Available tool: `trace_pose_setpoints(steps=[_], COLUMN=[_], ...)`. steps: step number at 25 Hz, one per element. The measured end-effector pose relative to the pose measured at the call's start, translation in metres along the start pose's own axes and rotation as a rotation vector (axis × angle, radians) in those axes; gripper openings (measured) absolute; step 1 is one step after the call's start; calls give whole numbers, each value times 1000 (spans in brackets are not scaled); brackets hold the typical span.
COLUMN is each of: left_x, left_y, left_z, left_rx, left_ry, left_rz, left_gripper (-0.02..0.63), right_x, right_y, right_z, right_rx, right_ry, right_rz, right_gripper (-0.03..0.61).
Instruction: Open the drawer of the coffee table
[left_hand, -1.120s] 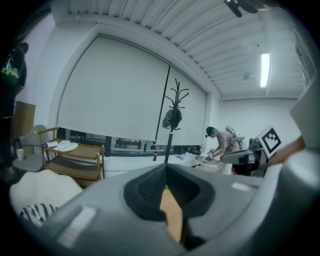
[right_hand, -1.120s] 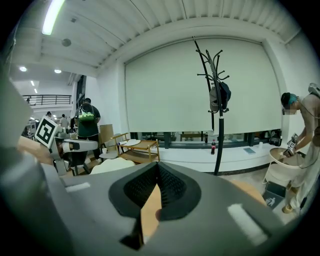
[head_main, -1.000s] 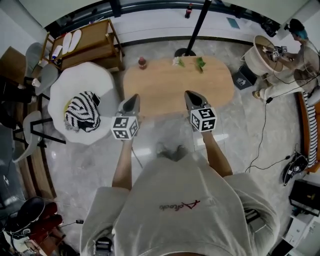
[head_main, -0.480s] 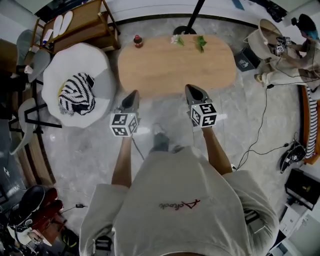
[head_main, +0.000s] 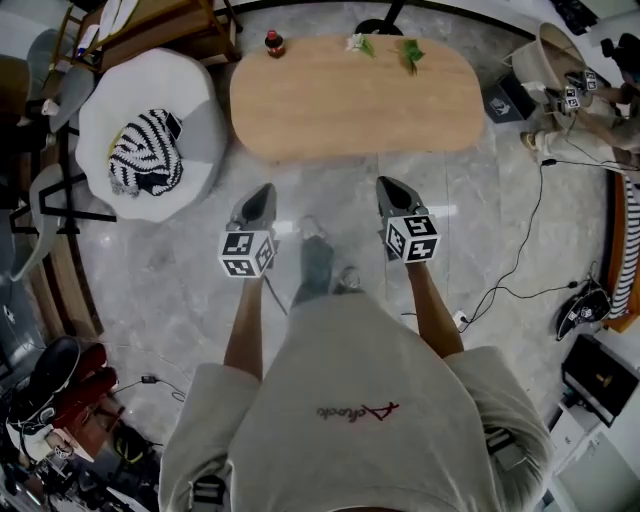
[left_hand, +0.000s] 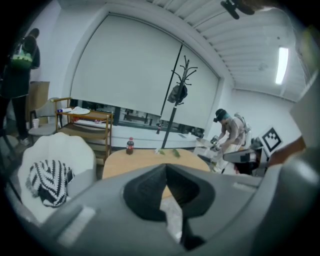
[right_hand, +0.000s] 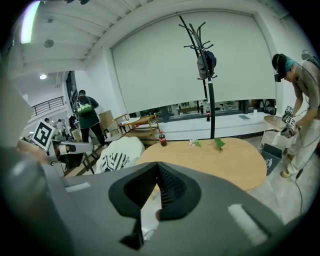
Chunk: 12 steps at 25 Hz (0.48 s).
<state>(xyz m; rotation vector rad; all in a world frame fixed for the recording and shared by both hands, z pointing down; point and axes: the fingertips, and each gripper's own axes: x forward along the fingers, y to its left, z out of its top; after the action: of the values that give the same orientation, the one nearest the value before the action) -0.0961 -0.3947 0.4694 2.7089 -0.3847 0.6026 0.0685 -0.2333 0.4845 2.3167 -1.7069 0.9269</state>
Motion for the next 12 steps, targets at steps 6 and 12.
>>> trace_pose_setpoints(steps=[6,12], left_x=[-11,-10], left_y=[-9,-10], left_z=[-57,-107], left_rx=[-37,-61], left_ry=[46,73], left_rz=[34,51], left_gripper=[-2,-2], right_x=[-4,5], right_y=[-4,-7], right_z=[-53,-100], right_rx=[17,20], right_ry=[49,92], right_rz=[23,43], right_gripper=[6,6])
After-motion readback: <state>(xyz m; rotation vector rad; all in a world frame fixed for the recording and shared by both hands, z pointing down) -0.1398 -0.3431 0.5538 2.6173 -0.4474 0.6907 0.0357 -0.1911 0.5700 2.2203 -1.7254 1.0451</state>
